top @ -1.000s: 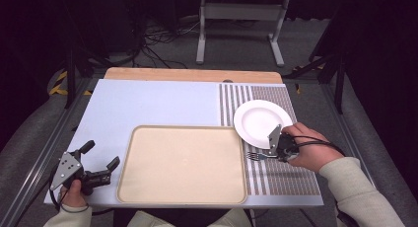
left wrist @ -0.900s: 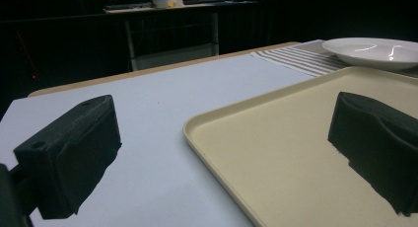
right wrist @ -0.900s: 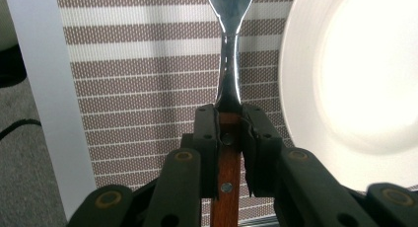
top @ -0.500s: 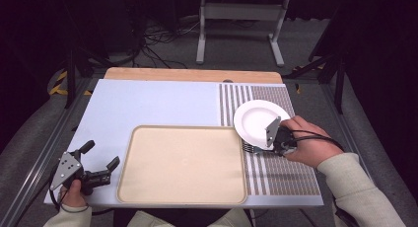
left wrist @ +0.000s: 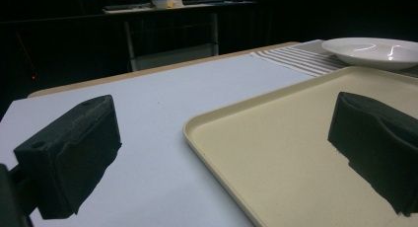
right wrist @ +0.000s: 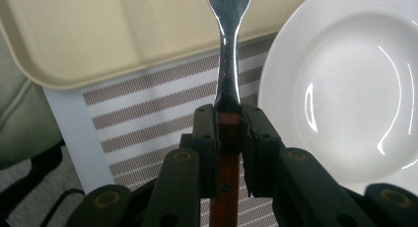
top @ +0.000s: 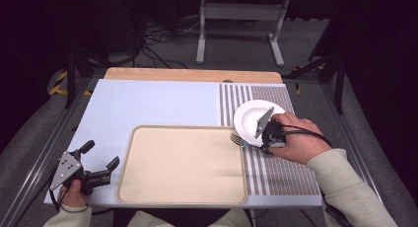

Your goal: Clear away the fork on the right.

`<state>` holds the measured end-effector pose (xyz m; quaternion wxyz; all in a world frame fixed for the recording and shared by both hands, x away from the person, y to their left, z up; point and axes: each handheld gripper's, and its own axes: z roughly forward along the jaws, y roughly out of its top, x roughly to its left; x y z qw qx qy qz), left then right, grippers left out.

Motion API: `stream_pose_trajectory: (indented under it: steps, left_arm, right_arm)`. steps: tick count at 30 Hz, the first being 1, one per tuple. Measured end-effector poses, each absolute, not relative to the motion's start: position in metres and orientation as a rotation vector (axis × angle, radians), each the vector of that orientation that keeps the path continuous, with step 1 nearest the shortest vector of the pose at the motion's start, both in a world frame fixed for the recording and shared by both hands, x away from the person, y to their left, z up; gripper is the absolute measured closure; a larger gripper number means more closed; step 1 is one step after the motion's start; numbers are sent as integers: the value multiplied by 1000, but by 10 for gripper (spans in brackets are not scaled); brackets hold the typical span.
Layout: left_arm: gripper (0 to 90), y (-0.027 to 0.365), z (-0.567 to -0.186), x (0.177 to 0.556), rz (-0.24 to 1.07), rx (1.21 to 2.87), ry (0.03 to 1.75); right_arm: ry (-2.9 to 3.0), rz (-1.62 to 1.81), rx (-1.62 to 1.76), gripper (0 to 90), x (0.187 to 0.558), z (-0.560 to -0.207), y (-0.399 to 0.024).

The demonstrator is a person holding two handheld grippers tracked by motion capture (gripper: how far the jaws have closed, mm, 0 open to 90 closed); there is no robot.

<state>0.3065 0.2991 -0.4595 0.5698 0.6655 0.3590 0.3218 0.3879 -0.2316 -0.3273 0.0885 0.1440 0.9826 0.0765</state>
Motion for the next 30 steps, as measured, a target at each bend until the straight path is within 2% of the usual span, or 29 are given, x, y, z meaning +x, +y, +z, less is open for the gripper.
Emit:
stream_pose_trajectory:
  steps: [18,30]
  left_arm:
    - [0,300,-459,307,753,1568,840]
    - [0,299,-459,306,753,1567,838]
  right_arm:
    - [2881,461,922,784,393,-337,-186]
    - [2849,487,1222,783,393,-347,-165]
